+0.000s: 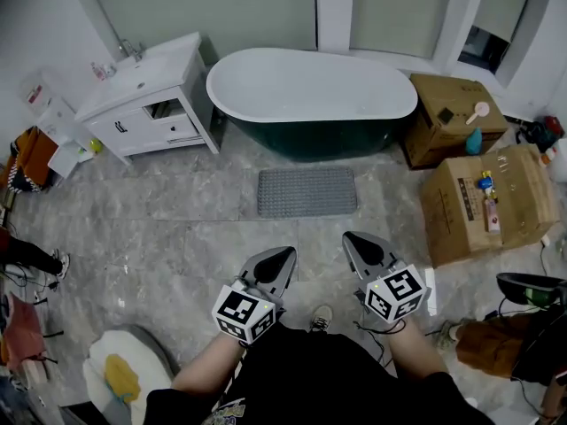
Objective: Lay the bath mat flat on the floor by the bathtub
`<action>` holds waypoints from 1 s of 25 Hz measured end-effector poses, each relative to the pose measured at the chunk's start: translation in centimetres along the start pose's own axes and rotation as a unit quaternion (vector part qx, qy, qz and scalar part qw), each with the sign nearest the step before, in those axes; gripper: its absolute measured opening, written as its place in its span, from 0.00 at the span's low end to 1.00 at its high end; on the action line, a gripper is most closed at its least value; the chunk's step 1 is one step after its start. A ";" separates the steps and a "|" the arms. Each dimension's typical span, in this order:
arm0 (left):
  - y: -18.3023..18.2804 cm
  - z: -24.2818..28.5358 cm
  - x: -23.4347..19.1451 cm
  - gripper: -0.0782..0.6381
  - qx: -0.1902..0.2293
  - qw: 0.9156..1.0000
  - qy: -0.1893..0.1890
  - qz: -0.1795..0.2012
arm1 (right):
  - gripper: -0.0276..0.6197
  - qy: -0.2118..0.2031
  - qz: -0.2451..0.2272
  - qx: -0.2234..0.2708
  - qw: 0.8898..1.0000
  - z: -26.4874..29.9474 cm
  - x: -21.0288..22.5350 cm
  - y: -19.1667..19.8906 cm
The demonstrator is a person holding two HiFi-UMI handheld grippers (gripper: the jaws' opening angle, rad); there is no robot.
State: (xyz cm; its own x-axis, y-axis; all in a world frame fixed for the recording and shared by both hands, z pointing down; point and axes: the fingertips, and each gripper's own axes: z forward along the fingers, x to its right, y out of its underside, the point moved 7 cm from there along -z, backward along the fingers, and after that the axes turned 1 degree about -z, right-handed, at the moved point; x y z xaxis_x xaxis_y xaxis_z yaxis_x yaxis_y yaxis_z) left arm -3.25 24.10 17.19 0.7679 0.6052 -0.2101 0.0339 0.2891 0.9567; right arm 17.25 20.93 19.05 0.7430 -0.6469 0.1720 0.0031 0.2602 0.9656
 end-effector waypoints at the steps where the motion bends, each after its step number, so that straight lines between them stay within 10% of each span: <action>1: 0.1 -0.4 -0.2 0.13 -0.001 1.000 -0.003 -0.001 | 0.07 -0.001 0.001 0.000 1.000 0.1 -0.3 0.1; 25: 0.0 -10.9 -14.0 0.13 -0.001 0.999 0.039 -0.007 | 0.07 0.070 0.008 0.015 0.997 8.8 -13.7 -0.1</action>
State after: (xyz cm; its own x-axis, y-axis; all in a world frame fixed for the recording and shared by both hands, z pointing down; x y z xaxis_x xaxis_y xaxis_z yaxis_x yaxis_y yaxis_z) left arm -20.96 23.72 17.92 0.7156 0.6566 -0.2382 0.0426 0.2993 0.9532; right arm 1.17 23.50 18.27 0.8288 -0.5362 0.1602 -0.0272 0.2473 0.9686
